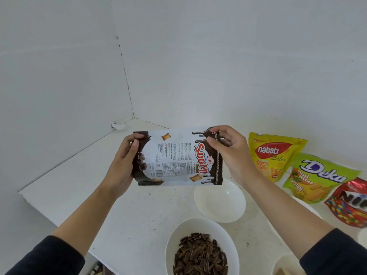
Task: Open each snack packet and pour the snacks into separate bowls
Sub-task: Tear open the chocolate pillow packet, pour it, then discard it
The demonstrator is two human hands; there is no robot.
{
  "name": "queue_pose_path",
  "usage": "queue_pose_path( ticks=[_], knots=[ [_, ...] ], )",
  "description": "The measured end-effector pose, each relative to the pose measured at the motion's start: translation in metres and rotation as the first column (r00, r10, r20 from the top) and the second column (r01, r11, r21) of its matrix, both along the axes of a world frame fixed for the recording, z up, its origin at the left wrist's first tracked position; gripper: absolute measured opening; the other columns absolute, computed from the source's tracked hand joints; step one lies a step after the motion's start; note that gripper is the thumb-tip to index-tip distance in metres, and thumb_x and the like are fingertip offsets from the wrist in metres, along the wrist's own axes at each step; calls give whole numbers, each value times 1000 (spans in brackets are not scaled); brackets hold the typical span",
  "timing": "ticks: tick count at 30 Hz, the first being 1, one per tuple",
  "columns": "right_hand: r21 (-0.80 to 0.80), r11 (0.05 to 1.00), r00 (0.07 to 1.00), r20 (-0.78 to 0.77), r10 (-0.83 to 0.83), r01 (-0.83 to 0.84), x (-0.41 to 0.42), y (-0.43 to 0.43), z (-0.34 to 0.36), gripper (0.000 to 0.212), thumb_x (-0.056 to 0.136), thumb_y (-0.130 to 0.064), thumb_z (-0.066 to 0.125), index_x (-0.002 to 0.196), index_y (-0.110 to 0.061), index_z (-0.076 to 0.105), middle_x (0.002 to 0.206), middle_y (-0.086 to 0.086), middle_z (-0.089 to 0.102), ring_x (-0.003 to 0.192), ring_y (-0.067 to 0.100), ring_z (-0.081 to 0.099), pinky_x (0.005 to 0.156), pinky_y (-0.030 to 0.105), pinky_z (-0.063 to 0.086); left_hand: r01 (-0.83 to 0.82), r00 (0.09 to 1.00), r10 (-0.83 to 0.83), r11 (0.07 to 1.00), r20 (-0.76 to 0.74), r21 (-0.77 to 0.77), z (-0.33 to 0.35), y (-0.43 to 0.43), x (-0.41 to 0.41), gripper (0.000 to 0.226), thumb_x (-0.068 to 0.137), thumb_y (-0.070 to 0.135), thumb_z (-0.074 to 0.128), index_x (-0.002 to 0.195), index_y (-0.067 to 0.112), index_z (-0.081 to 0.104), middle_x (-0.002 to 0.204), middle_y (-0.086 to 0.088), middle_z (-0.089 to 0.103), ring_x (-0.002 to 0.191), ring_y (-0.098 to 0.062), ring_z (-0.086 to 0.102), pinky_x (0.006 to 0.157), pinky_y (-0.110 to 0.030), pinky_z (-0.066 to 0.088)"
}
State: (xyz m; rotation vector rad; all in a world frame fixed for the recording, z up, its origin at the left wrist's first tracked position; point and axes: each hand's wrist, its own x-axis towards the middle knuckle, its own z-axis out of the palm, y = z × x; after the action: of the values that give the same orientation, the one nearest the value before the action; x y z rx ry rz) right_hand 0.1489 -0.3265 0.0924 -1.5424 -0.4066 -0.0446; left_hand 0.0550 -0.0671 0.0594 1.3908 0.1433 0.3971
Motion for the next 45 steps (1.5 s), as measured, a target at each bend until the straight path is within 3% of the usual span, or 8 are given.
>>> queue_pose_path(
  ticks=[3,7,11,14,20,25,31,45],
  knots=[
    [9,1000,1000,-15,25,-25,-1,-4,-6,18,89,-3,71,99,-18,69,104,4,75,103,37,67,94,51,54,-78,997,77,995,19,65,5,-6,5,12,105,31,50,109,32,61,100,13,60,65,-5,49,53,-19,50],
    [7,998,997,-52,55,-55,-1,-10,-17,19,91,-1,69,98,-19,69,102,4,74,102,36,67,93,52,53,-105,994,105,986,10,127,8,-7,9,12,99,28,62,110,32,61,115,8,60,86,-12,56,55,-26,55],
    [-18,999,995,-82,48,-50,-1,-17,-31,22,92,1,67,98,-21,69,100,3,74,95,20,67,94,48,53,-107,994,107,978,11,181,12,-13,14,12,97,26,66,106,34,63,102,17,65,85,-16,52,70,-42,50],
    [-48,999,996,-88,23,-27,1,-24,-42,26,92,2,65,98,-23,68,102,8,74,98,22,70,93,46,54,-81,996,86,972,-13,220,16,-19,17,13,96,25,68,103,35,63,92,22,66,84,-22,53,73,-55,53],
    [-34,999,990,-143,-17,12,1,-32,-61,30,91,5,64,96,-24,67,97,15,74,98,30,71,91,49,54,-68,997,75,942,-7,328,18,-28,24,12,96,23,68,102,32,64,86,23,65,68,-11,51,52,-27,48],
    [-9,1000,988,-151,-18,17,3,-34,-64,28,91,4,65,97,-23,67,100,13,74,101,30,71,91,49,56,-60,998,67,948,-14,313,14,-28,27,12,96,21,68,104,29,64,86,21,65,62,-7,51,53,-30,48],
    [13,999,987,-156,-48,51,-4,-31,-68,28,80,-2,81,100,-13,64,91,8,75,83,15,72,71,25,56,-62,998,65,934,3,351,17,-30,28,14,95,23,69,99,37,66,109,8,65,75,-11,55,52,-24,49],
    [43,998,995,-84,-49,52,-1,-20,-40,28,80,-1,81,100,-11,64,89,4,74,79,10,71,65,26,55,-115,993,96,932,71,344,39,-23,25,13,95,24,69,101,35,67,96,16,67,65,-10,52,54,-20,50]
  ],
)
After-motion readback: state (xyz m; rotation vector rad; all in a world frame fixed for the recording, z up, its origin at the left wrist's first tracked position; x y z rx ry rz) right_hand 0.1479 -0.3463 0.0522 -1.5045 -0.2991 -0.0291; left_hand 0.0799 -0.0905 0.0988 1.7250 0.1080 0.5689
